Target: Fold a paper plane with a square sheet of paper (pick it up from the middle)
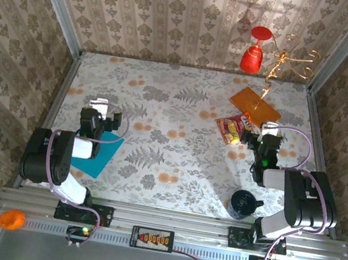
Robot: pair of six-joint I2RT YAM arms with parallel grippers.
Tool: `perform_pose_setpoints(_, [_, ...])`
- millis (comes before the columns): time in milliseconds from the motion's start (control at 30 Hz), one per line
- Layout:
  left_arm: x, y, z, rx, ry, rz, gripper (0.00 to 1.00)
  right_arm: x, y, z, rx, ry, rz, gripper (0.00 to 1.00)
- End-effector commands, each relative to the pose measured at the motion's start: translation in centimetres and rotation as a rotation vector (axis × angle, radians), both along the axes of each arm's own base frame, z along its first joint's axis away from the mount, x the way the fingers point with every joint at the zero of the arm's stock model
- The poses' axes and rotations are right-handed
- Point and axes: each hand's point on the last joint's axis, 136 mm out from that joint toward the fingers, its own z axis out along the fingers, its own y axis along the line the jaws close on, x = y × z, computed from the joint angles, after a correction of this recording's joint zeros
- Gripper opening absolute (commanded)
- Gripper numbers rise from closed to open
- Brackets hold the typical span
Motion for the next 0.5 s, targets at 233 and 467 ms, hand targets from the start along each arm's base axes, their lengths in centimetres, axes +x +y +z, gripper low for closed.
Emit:
perform_pose_setpoints(233, [0.6, -0.01, 0.79, 0.012, -0.02, -0.014, 1.0, 0.07, -0.23, 0.1, 0.0, -0.007, -0.019, 1.0])
perform_pose_setpoints(467, [0.61, 0.04, 0.79, 0.009, -0.02, -0.014, 1.0, 0.11, -0.23, 0.13, -0.001, -0.006, -0.019, 1.0])
